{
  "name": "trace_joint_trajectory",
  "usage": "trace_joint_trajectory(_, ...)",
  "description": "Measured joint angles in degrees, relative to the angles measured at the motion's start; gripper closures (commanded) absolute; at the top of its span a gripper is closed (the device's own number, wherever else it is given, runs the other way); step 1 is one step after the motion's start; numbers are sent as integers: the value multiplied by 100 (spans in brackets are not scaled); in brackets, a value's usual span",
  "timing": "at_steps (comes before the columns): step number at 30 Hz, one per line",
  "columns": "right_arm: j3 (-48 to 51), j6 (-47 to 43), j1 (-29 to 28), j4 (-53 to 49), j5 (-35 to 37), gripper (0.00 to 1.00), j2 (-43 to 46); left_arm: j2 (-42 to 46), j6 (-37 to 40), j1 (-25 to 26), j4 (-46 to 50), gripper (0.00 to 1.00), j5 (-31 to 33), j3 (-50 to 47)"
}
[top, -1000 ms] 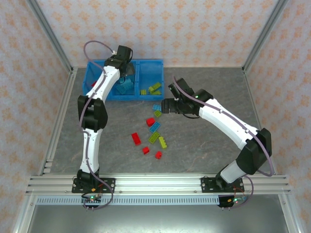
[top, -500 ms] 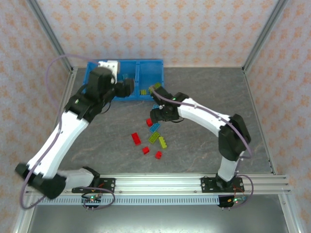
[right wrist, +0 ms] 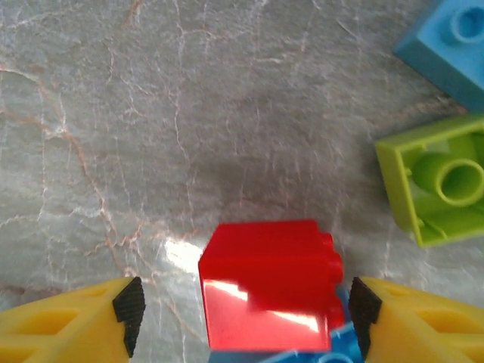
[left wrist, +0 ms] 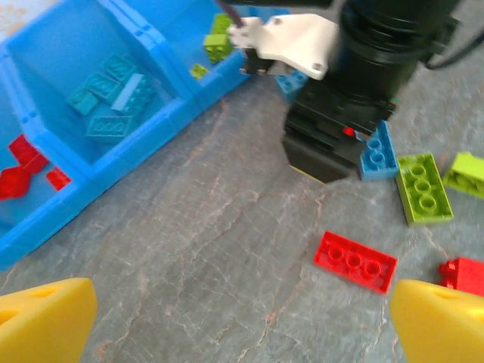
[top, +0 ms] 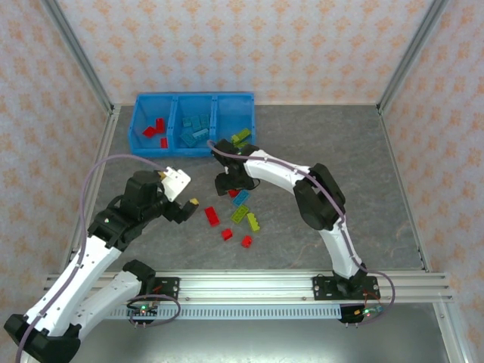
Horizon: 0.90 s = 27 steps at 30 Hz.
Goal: Sort the legos into containers by color
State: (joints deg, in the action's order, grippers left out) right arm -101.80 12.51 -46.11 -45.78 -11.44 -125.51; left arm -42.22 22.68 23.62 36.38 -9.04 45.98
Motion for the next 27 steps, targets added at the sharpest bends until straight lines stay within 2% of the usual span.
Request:
trace_joint_trajectory(5,-37,-55,2,-11,55,45,-175,258,378,-2,-122,0,4,-201)
trace_joint_trajectory(12,-37,-61,2,-9,140,48,-175,577,531,-2,-234,0,179,-490)
trace_joint_trajectory(21,-46,-63,2,-7,162,64,-175,415,553,-2,-291,0,247,-492)
trace_joint_trajectory(24,-46,-52,2,17,157,68,-170,271,409,-2,-365,0,378,-492)
trace_joint_trajectory(27,175,42,17,293,-2,69,20,2,-96,-2,-422,0,570,-411)
